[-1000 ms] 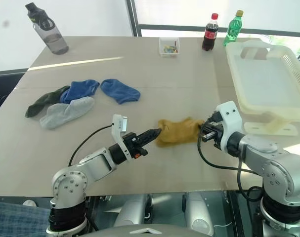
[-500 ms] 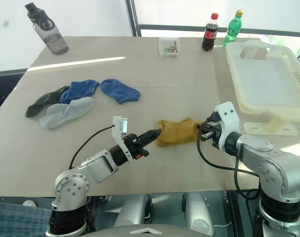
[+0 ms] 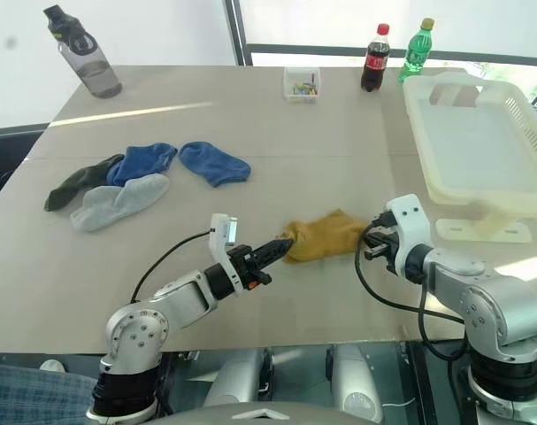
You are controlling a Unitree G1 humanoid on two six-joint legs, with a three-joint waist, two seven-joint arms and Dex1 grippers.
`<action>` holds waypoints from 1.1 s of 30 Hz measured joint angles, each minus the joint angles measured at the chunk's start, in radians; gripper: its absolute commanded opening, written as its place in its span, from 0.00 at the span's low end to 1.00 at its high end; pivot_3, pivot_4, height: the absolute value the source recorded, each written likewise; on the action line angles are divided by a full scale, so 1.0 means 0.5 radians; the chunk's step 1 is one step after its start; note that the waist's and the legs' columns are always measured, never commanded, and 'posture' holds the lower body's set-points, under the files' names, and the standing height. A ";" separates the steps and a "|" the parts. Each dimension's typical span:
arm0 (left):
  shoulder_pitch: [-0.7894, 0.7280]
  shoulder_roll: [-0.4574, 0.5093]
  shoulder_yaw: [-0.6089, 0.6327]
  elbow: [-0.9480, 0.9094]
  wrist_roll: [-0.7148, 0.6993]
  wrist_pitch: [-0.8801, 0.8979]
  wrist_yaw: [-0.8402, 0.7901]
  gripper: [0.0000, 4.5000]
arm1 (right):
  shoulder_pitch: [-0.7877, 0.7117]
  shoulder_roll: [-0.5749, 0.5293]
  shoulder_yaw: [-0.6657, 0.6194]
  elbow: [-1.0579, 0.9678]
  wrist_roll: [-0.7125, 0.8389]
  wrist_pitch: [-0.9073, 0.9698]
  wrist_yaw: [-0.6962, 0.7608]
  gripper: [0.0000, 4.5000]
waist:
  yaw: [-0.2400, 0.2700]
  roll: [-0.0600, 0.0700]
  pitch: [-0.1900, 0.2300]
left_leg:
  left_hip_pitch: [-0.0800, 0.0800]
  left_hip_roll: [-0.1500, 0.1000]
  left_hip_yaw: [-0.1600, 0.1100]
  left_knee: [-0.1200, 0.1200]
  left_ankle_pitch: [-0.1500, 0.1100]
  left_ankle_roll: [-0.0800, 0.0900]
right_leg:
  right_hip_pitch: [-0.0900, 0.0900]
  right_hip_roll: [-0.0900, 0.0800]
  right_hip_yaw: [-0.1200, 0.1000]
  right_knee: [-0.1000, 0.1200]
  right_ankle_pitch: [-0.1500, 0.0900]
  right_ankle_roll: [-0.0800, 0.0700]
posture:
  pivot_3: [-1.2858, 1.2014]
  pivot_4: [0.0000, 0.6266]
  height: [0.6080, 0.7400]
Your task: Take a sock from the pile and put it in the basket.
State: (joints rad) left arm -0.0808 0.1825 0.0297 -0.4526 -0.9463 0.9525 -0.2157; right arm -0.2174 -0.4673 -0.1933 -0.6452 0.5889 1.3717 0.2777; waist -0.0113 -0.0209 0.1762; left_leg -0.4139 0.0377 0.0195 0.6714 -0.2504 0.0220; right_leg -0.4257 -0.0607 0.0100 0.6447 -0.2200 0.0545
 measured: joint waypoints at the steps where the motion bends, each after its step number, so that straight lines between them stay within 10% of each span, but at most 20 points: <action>1: -0.002 -0.001 0.000 0.004 0.003 -0.002 0.000 0.00 | 0.001 0.000 0.000 0.000 0.002 0.000 0.001 0.13 | 0.000 0.000 0.000 | 0.000 0.000 0.000 0.000 0.000 0.000 | 0.000 0.000 0.000 0.000 0.000 0.000 | 0.52 0.24 1.00; 6: -0.024 -0.021 0.002 0.041 0.039 -0.053 0.004 0.00 | 0.001 -0.002 -0.006 -0.004 0.035 0.005 0.033 0.46 | 0.000 0.000 0.000 | 0.000 0.000 0.000 0.000 0.000 0.000 | 0.000 0.000 0.000 0.000 0.000 0.000 | 0.52 0.24 1.00; 15: -0.029 -0.023 0.000 0.065 0.050 -0.092 0.003 0.00 | -0.115 -0.155 -0.106 0.047 0.033 -0.248 0.168 0.46 | -0.003 0.000 0.000 | 0.000 0.001 -0.001 0.000 0.000 0.000 | 0.000 0.002 0.000 -0.001 0.000 0.000 | 0.52 0.24 1.00; 33: -0.040 -0.022 0.002 0.151 0.108 -0.093 -0.004 0.00 | 0.123 -0.041 0.686 0.557 -0.613 -1.439 0.343 0.46 | 0.000 -0.002 -0.002 | 0.002 0.001 0.000 0.001 0.000 0.000 | 0.001 0.003 0.003 -0.001 0.000 0.000 | 0.52 0.24 1.00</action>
State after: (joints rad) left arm -0.1008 0.1717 0.0306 -0.3771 -0.8921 0.9060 -0.2179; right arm -0.1556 -0.4880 0.1494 -0.3666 0.2822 0.6523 0.4494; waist -0.0112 -0.0219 0.1753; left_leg -0.4131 0.0380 0.0196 0.6718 -0.2503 0.0219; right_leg -0.4252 -0.0594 0.0115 0.6443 -0.2198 0.0546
